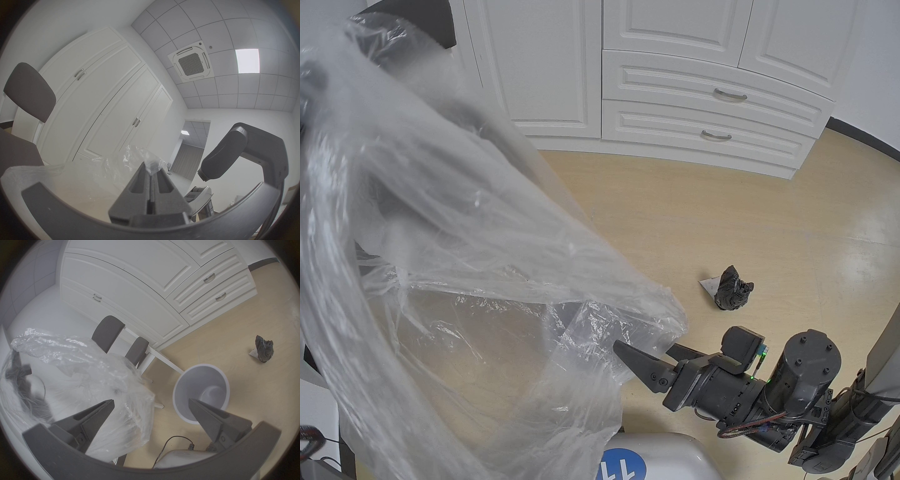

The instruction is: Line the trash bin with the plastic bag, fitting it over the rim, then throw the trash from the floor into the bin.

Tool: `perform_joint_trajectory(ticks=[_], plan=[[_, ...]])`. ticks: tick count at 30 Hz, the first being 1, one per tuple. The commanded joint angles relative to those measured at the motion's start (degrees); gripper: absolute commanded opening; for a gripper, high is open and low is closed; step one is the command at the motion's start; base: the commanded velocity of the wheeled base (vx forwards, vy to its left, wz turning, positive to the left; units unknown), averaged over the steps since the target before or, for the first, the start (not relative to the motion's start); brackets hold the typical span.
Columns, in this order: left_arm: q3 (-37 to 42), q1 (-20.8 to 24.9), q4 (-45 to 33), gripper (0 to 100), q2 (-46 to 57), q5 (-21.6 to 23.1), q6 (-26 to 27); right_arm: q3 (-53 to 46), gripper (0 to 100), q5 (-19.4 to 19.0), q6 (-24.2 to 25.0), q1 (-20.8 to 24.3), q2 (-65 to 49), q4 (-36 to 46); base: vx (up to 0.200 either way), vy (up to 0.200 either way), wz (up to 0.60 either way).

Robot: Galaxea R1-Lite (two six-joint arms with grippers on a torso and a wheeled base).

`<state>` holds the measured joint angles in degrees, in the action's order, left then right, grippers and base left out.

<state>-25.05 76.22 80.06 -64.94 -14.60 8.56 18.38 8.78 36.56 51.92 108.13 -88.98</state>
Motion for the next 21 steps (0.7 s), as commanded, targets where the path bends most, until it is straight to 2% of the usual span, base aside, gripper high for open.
perform_joint_trajectory(ticks=[1, 21], plan=[[-0.09, 0.07, 0.1, 0, -0.19, 0.01, -0.03, 0.95, 100, 0.1, 0.0, 0.55, 0.94, -1.02, 0.0, 0.0, 0.0], [-0.09, 0.07, 0.1, 0, -0.01, 0.01, 0.06, 6.31, 100, 1.59, 0.35, 0.55, 3.58, -1.02, 0.0, 0.0, 0.0]])
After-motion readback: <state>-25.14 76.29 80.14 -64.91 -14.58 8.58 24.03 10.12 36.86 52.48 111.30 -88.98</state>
